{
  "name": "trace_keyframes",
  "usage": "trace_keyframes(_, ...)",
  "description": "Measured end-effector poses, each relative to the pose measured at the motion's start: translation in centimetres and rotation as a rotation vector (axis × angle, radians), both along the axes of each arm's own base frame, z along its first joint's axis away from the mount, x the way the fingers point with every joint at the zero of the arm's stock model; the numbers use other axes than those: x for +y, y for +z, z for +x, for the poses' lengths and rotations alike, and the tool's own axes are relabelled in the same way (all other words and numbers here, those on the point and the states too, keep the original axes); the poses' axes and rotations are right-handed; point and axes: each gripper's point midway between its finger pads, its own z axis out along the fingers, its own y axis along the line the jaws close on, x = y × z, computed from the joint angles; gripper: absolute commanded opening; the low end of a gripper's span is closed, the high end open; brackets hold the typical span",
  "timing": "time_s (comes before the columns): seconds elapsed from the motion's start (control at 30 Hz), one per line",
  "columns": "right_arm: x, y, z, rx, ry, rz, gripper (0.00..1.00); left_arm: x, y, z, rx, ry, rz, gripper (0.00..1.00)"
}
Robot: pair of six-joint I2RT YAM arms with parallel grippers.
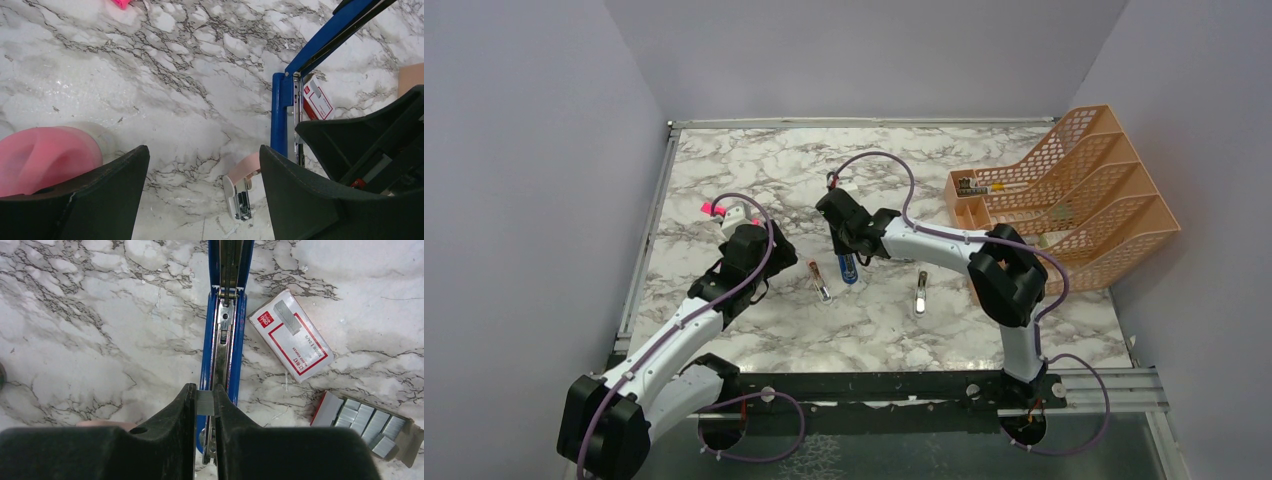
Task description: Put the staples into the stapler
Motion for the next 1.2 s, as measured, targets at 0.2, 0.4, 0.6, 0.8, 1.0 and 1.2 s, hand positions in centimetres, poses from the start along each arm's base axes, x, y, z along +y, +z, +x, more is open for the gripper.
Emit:
trace_keyframes(0.2,-0.1,-1.2,0.3,0.004,0.010,-0.026,0.18,0.0,-0.1,0.0,0.002,0.001,0.001,0.82)
trace_keyframes(0.4,-0.1,-1.0,0.7,-0.010,0.010,-0.027,0.18,0.0,-0.1,0.0,0.003,0.000,0.000,0.82)
trace_keyframes(0.6,0.1,-0.8,1.0,-0.030,0.023,-0.022,0.19,0.0,-0.1,0.0,0.005,0.000,-0.004,0.82)
trace_keyframes(0.8,-0.2,-0.7,1.4,-0.043,0.016,-0.034,0.18,-0.1,-0.1,0.0,0.006,-0.005,-0.007,0.82)
trace_keyframes(1.0,-0.4,-0.7,1.6,-0.044,0.010,-0.035,0.18,-0.1,-0.1,0.0,0.007,-0.005,-0.008,0.82)
trace_keyframes(1.2,-0.4,-0.7,1.7,-0.042,0.009,-0.034,0.18,-0.1,-0.1,0.0,0.007,-0.007,-0.009,0.82)
